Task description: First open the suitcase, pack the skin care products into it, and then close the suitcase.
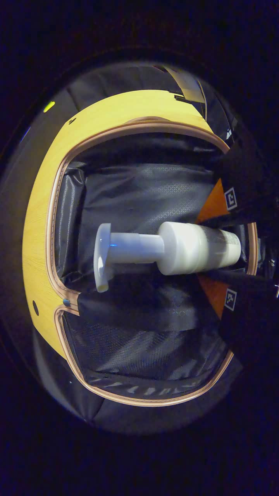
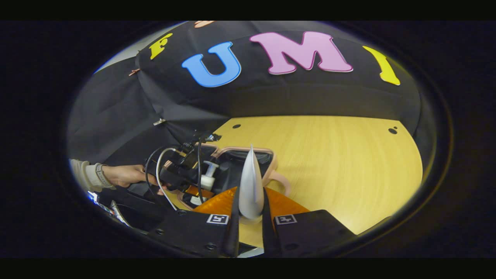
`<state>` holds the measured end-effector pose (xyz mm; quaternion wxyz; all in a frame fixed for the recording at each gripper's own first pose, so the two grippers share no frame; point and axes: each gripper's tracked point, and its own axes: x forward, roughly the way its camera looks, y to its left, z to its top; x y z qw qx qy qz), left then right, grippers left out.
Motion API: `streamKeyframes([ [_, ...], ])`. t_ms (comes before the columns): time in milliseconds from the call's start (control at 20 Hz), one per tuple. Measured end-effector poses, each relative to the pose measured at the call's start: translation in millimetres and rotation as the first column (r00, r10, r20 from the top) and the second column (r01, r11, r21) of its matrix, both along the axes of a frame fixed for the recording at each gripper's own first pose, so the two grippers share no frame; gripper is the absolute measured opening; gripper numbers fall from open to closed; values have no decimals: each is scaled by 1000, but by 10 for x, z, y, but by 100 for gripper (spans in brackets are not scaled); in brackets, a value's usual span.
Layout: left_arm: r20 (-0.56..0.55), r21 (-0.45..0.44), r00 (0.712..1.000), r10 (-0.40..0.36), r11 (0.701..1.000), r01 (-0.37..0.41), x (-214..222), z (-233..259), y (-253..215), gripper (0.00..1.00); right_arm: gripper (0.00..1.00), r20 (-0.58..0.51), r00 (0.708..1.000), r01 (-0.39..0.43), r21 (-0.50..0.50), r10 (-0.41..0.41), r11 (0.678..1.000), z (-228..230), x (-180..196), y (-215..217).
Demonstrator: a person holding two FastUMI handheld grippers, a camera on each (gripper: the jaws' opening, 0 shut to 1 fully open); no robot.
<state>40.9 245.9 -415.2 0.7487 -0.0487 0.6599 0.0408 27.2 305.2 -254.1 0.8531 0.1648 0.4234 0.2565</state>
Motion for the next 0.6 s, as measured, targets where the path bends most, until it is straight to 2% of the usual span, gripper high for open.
streamKeyframes([
  [100,80,20,996,-43,999,41,46,171,17,62,28,-49,998,-25,21,26,999,-41,-56,243],
  [150,130,30,989,-65,998,61,73,301,46,63,22,-79,996,-33,33,35,999,-71,-66,356],
  [200,180,31,981,-71,997,66,110,476,35,72,28,-101,994,-39,41,43,998,-123,-66,483],
  [300,304,51,949,-85,996,73,196,824,134,93,28,-151,987,-43,35,48,998,-297,-40,712],
  [450,446,43,892,-72,997,59,141,1319,327,94,28,-249,967,-59,22,63,998,-593,-65,982],
  [600,512,51,858,-35,999,11,-90,1646,786,94,28,-386,920,-77,-2,70,997,-930,-110,1155],
])
